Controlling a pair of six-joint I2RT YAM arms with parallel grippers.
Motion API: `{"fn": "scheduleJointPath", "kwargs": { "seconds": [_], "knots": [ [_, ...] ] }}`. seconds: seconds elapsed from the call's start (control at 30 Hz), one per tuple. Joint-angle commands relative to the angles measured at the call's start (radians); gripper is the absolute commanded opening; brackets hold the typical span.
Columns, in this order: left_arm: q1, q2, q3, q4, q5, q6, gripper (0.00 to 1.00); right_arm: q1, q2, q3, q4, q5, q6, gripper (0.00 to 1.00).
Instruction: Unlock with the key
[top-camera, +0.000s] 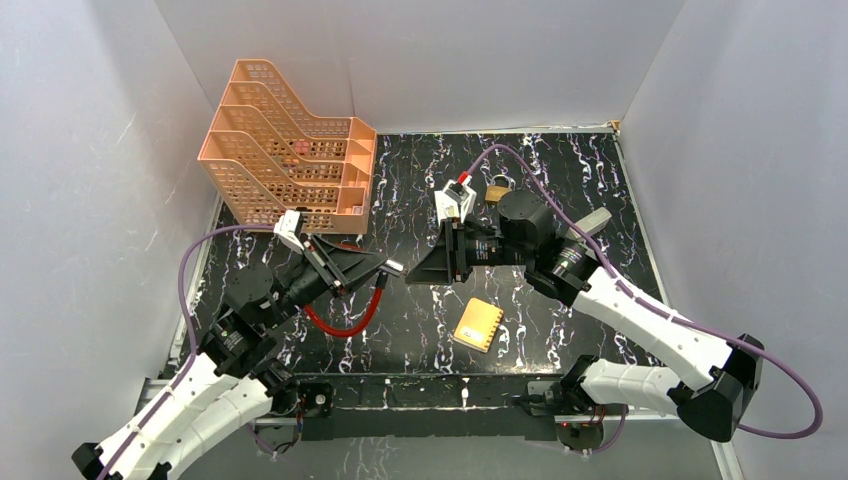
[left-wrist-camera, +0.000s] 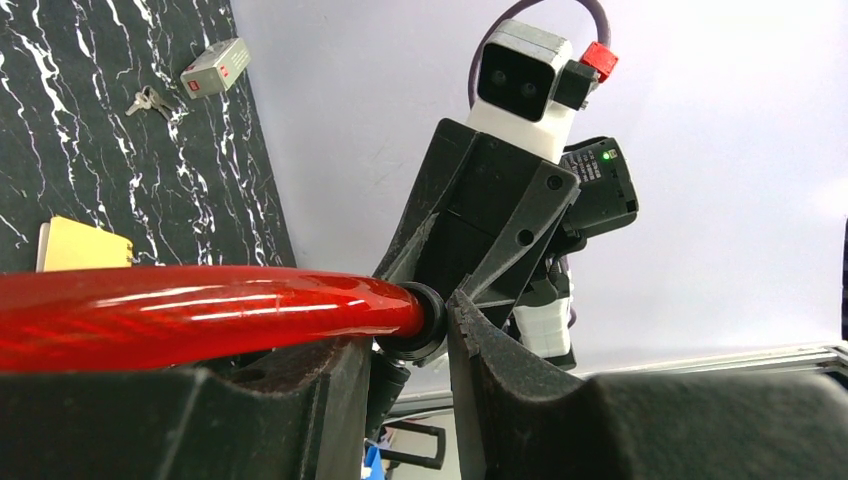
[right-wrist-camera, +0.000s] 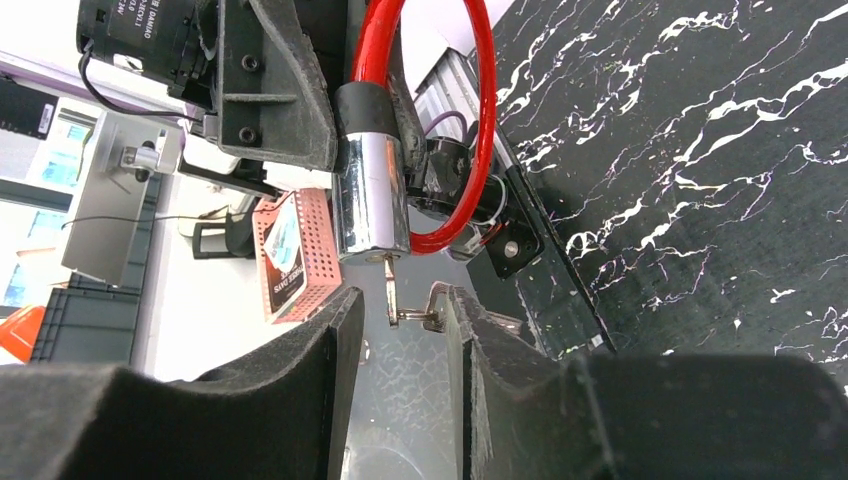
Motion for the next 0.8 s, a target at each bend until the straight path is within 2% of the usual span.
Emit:
{"fn": "scheduleJointPath", "kwargs": {
  "seconds": [0.0, 0.13, 0.37, 0.6, 0.77],
  "knots": [
    [-0.004, -0.013, 0.04, 0.065, 0.01, 0.005, 0.0, 0.002, -0.033, 0.048, -0.012, -0.003, -0.048, 0.42],
    [-0.004, 0.008, 0.038, 0.104, 0.049, 0.008, 0.0, 0.001, -0.036, 0.067, -0.037, -0.007, -0.073, 0.35],
    [-0.004, 0.054, 0.059, 0.137, 0.119, 0.034, 0.0, 0.002, -0.04, 0.112, -0.101, -0.005, -0.12, 0.36],
    [-0.003, 0.054, 0.067, 0.137, 0.127, 0.042, 0.0, 0.0, -0.053, 0.104, -0.102, 0.009, -0.118, 0.35],
    [-0.004, 0.045, 0.077, 0.12, 0.124, 0.051, 0.0, 0.0, -0.056, 0.116, -0.135, -0.001, -0.139, 0.42]
  ]
}}
